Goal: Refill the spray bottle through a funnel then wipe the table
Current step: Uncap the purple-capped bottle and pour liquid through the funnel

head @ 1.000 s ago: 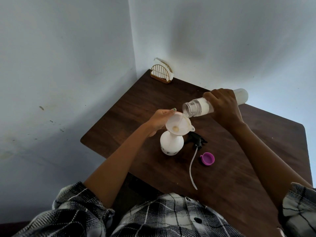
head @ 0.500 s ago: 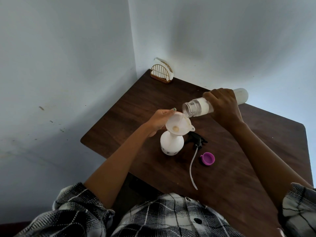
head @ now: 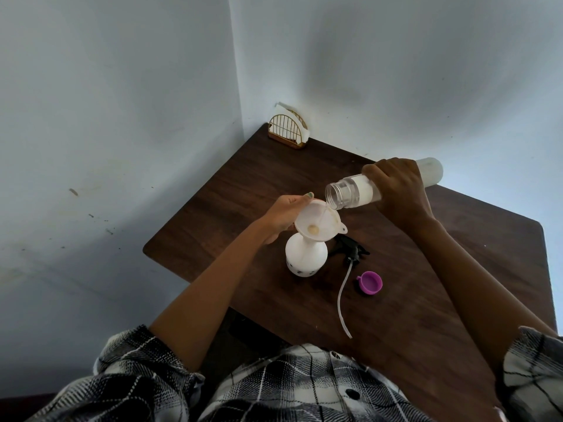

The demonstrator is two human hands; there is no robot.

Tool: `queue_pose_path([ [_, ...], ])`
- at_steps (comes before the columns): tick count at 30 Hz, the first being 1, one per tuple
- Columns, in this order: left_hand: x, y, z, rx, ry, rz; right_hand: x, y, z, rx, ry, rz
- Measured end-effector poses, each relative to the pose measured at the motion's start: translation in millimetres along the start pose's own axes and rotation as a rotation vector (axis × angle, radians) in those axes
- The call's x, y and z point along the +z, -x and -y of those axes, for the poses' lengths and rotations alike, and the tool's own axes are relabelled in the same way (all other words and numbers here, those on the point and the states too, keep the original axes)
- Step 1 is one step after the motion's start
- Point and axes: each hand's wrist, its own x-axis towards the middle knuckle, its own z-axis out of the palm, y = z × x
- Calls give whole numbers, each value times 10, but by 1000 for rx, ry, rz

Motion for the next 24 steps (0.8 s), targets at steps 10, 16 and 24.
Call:
queue_pose_path([
  [10, 5, -7, 15, 20, -2, -7, 14, 5, -5, -15, 7, -10],
  [16, 2, -7, 17, 15, 0, -6, 5, 7, -1, -7, 6, -2],
  [24, 2, -16, 20, 13, -12, -4, -11, -6, 15, -5, 15, -7],
])
